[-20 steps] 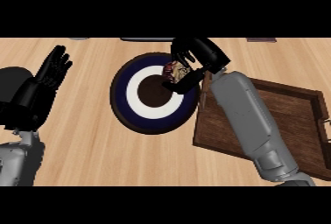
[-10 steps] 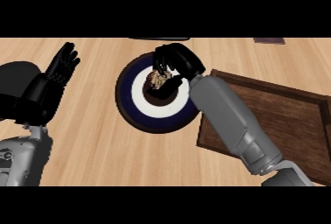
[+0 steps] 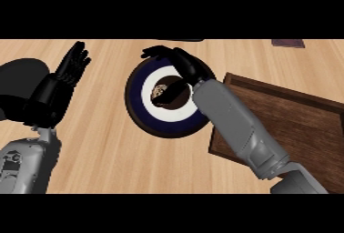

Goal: Pick the cupcake from the tray and place it in the plate

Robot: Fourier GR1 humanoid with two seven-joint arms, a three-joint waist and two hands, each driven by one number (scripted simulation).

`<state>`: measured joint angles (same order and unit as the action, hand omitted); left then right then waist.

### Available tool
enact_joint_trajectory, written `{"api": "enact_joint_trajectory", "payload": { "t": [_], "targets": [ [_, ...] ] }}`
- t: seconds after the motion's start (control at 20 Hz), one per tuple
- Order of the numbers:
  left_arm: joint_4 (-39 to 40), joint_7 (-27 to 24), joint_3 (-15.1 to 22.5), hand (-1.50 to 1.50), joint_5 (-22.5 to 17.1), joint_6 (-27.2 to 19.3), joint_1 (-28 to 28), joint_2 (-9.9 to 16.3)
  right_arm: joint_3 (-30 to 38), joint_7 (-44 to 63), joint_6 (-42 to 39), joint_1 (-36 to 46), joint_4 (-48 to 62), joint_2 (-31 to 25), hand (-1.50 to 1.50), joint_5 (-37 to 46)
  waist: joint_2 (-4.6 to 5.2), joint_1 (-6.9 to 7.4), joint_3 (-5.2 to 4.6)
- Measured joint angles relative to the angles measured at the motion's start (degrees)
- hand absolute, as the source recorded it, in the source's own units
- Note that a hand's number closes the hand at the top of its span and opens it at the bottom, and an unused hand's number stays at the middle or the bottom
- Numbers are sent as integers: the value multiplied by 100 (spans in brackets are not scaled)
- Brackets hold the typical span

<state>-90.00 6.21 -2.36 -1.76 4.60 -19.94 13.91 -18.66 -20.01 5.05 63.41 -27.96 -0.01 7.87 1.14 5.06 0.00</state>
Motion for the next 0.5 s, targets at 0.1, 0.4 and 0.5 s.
{"api": "enact_joint_trajectory", "payload": {
  "t": [0.1,0.4,0.5],
  "targets": [
    [62,-32,-36,0,-8,13,-10,10,31,-166,50,-23,-9,1,-150,-360,-1,-9,0],
    [-52,122,-121,0,-70,53,32,75,404,-412,-99,101,54,1,-150,-1434,-24,-81,2],
    [-65,114,-157,0,-78,44,70,75,635,-534,-248,144,212,-8,-150,-1636,-29,-151,1]
  ]
}}
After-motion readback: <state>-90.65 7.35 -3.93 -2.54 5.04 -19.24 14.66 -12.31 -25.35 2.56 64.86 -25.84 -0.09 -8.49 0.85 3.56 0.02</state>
